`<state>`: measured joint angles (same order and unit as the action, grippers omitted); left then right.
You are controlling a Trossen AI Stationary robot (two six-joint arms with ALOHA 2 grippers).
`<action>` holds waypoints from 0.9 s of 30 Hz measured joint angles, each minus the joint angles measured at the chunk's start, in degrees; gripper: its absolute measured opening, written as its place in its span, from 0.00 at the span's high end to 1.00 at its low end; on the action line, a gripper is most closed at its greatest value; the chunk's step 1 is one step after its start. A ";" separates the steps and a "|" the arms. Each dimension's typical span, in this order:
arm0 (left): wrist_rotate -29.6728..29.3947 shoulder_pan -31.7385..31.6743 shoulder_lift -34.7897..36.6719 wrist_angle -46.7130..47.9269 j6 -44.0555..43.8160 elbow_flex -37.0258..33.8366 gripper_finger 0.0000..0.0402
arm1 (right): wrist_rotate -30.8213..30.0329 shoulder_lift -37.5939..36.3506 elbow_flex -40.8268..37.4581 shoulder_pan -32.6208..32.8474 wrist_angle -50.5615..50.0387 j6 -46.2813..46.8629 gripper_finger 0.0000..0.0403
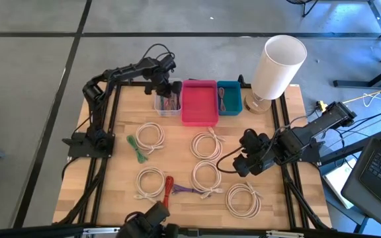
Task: Pick & Place USB Port
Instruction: Put the pink and black USB cable into the transparent bin
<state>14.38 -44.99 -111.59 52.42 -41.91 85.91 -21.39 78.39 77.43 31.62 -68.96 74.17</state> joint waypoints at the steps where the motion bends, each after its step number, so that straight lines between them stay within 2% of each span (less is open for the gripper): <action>1: 0.81 0.00 0.00 -1.64 -1.06 -0.82 0.98 | 0.00 0.00 0.02 0.00 0.01 0.00 0.39; 6: 0.82 -0.13 0.00 -7.31 -4.77 -3.76 0.98 | 0.02 0.00 0.02 0.12 0.05 0.24 0.39; 14: -5.75 -0.52 0.00 -7.53 -6.86 -4.92 0.98 | 0.02 0.00 0.00 0.22 -0.03 0.31 0.39; 27: -6.97 -1.68 -0.84 -7.27 -7.57 -4.92 0.98 | 0.00 0.00 0.00 0.22 -0.30 0.20 0.39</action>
<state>7.41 -46.68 -112.43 45.15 -49.48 80.99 -21.39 78.39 77.43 31.83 -69.26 74.37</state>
